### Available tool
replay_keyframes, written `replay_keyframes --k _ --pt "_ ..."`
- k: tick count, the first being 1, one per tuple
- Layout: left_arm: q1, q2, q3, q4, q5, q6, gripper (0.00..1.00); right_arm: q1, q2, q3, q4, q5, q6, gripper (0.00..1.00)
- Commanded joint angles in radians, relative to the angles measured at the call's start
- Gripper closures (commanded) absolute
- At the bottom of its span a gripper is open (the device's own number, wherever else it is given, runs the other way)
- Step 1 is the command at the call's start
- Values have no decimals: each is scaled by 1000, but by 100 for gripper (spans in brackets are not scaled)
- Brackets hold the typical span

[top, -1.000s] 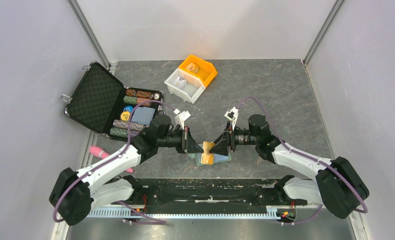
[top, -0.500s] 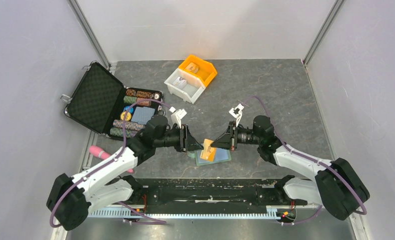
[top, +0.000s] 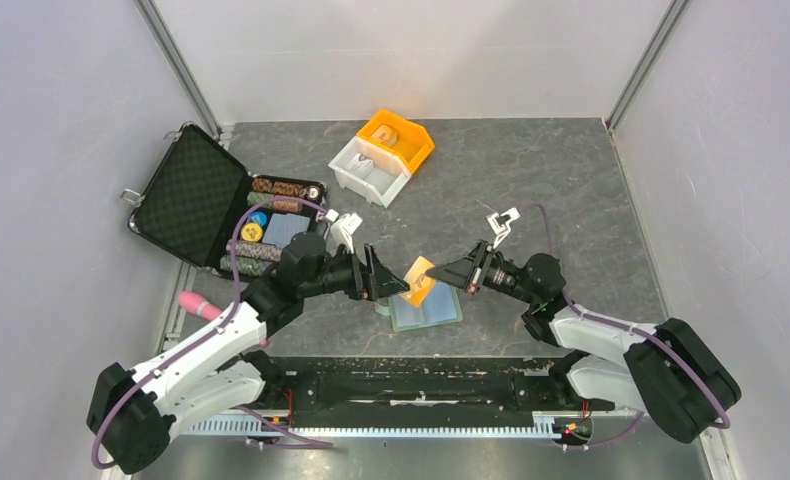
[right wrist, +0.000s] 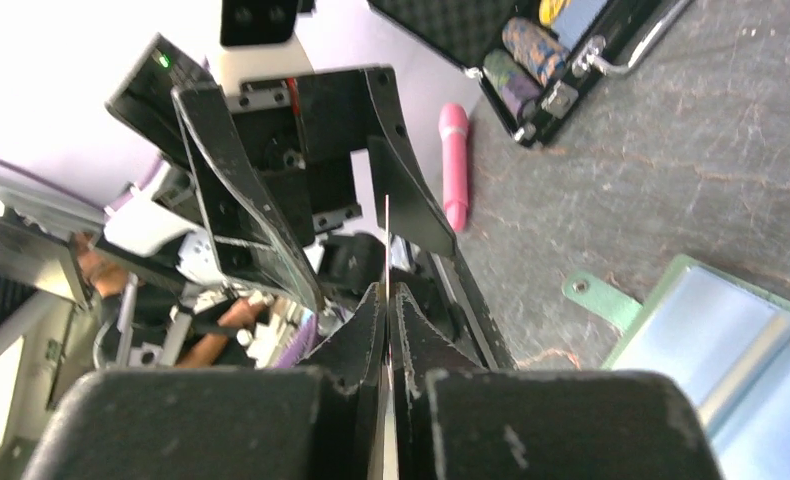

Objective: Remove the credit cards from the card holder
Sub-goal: Place the credit card in the storage box.

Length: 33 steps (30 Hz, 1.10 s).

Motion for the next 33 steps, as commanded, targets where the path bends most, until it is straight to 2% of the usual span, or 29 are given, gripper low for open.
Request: replay_keyframes --k 1,6,9,18,20,23,26,28,33 --pt "1 -9 -36 160 -7 -78 16 -2 2 -20 196 152 126 100" --pt "-1 31 -102 389 -11 -216 21 11 -8 -57 254 265 185 100" --pt "-1 70 -123 500 -32 -290 28 17 -17 -72 239 307 197 100" --pt "-2 141 -138 622 -46 -388 58 19 -29 -115 238 346 223 100" --pt "-2 142 -157 648 -55 -411 62 19 -33 -132 256 363 233 100" --pt "-2 141 -174 670 -58 -431 62 18 -33 -164 303 391 257 100" --pt "-2 143 -179 668 -54 -437 52 19 -34 -177 315 405 264 100" --pt "-4 149 -182 671 -54 -441 49 20 -34 -176 310 409 265 100" --pt "-11 177 -187 705 -51 -450 52 19 -32 -176 292 413 271 100"
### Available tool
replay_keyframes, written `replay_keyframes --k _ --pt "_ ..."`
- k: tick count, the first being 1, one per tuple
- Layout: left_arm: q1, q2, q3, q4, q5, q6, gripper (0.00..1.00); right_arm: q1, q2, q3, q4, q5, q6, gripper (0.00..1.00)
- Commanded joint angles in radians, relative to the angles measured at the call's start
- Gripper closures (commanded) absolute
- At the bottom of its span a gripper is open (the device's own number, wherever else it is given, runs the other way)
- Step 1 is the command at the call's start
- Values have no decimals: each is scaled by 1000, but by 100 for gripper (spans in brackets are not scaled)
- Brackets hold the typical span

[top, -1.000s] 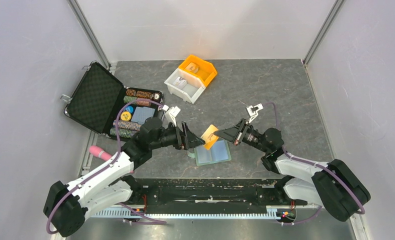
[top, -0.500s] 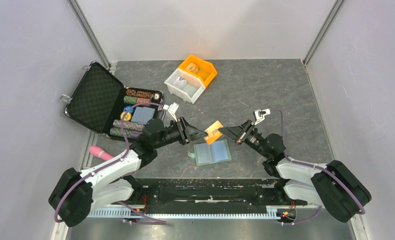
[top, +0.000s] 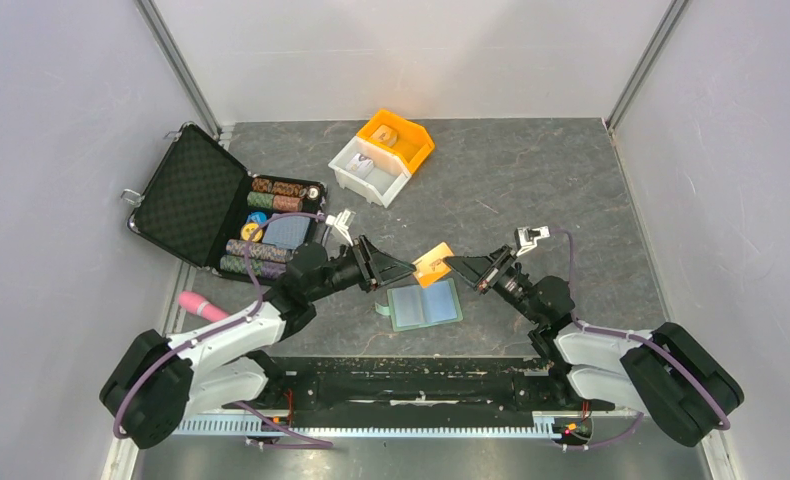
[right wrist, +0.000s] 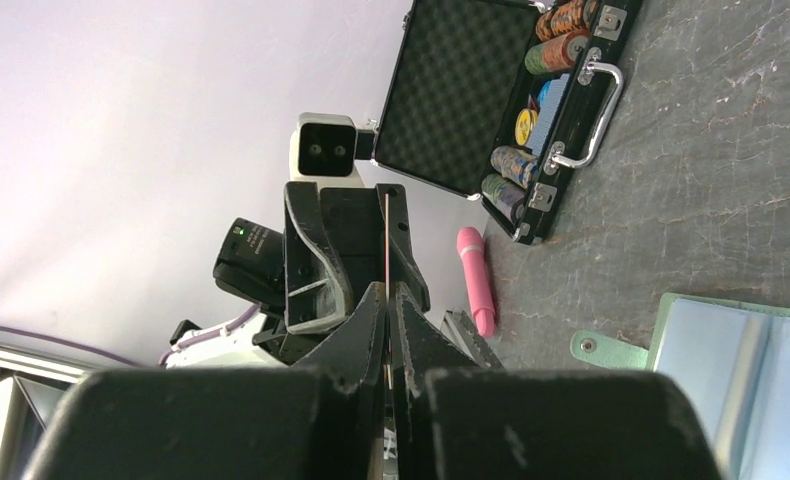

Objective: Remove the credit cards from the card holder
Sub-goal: Place the credit card in the storage box.

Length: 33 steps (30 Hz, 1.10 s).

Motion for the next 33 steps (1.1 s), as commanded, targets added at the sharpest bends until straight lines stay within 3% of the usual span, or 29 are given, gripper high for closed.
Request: replay_keyframes --k 1,17,27,31,33 --pt "-12 29 -5 89 -5 -41 54 5 -13 -3 49 31 13 100" --pt "-40 81 -18 181 -23 -86 83 6 -30 -21 1 70 17 100" --pt "-40 115 -18 212 -19 -98 85 4 -23 -26 4 65 22 100" --pt "-41 117 -18 218 -24 -100 97 6 -17 -27 4 56 23 100" --pt "-41 110 -23 218 -28 -101 98 5 -18 -31 3 56 22 96"
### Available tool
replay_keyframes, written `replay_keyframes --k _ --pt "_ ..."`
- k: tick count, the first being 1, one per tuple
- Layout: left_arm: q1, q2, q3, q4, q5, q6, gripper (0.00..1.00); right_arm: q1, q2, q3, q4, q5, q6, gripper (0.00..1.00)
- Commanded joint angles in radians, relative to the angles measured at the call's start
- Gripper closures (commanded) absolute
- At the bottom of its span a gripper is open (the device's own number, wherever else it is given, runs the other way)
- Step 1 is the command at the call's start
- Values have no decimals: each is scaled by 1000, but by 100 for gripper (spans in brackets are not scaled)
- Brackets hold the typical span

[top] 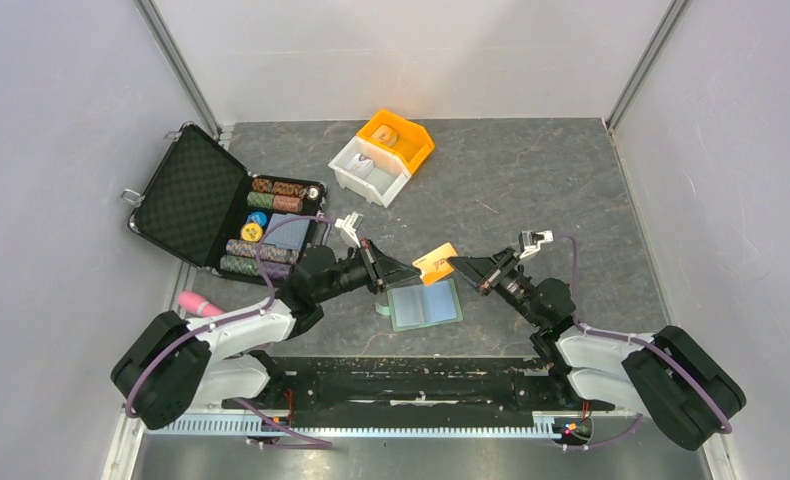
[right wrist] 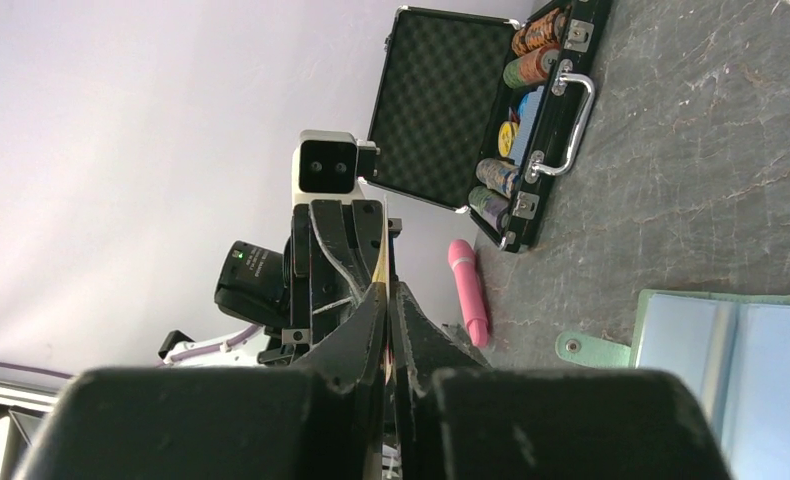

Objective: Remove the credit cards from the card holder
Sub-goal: Place the credit card in the storage box.

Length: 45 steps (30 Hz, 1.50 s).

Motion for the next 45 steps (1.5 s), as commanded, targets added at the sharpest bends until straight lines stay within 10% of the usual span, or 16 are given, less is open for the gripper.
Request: replay_keyframes --k 1,16,28,45 --pt "-6 -12 -10 60 -26 -22 98 5 0 -11 26 6 1 92" --pt "10 -114 53 -150 -106 74 98 6 -237 54 -441 -7 -313 2" --pt "263 -26 264 -389 -98 216 98 4 -435 102 -794 4 -602 2" --pt "454 641 892 -456 -83 289 98 4 -478 192 -982 66 -713 2"
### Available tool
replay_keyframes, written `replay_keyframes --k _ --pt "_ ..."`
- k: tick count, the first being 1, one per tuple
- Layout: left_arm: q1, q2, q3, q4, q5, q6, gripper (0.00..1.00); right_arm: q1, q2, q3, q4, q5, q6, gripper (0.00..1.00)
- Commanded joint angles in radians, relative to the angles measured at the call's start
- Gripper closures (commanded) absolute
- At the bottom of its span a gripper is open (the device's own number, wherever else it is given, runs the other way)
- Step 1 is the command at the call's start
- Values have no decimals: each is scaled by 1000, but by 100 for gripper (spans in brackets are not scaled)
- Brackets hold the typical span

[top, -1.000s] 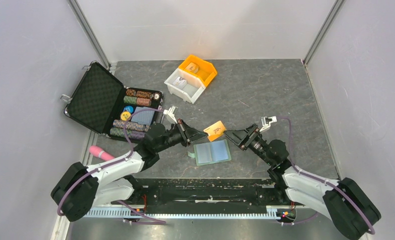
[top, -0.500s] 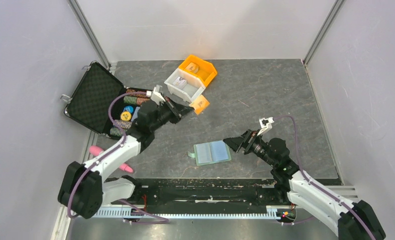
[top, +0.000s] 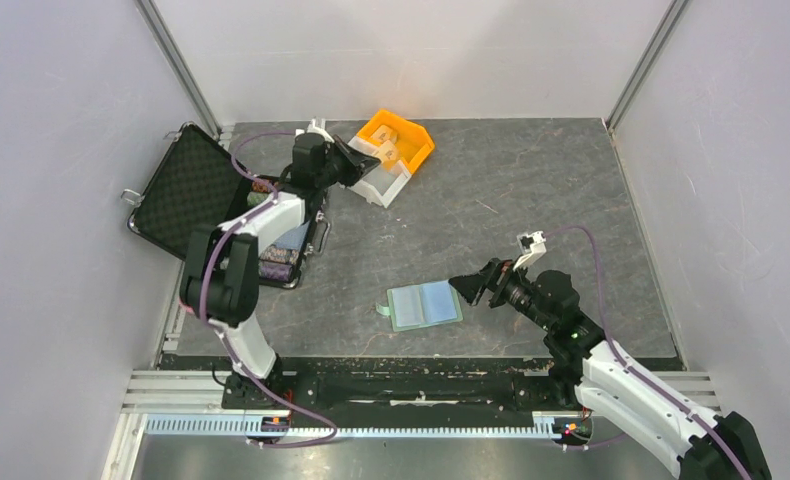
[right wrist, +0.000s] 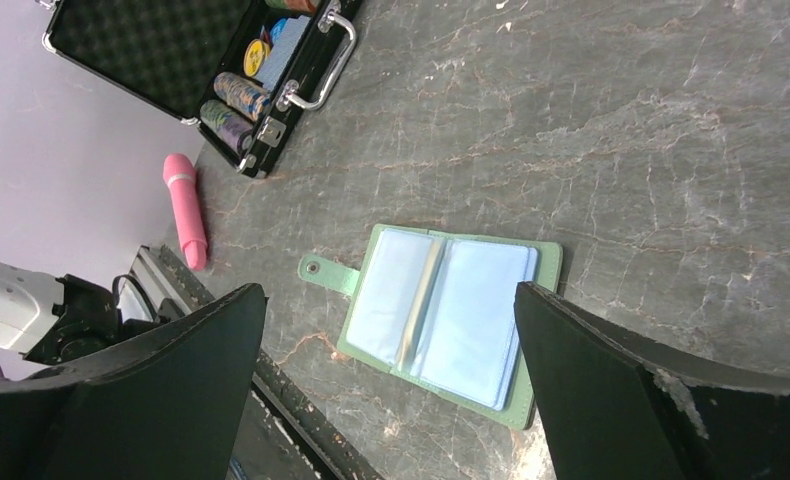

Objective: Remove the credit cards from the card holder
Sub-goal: Place the credit card in the storage box.

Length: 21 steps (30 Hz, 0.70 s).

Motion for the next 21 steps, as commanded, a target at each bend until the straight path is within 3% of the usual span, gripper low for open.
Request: replay_keyframes --k 1,12,21 --pt "17 138 175 -14 -5 41 98 5 12 69 -22 36 -45 2" --pt "45 432 405 47 -36 -71 98 5 81 123 -57 61 -83 2" --pt "62 544 519 48 -62 -113 98 5 134 153 -66 85 -106 2"
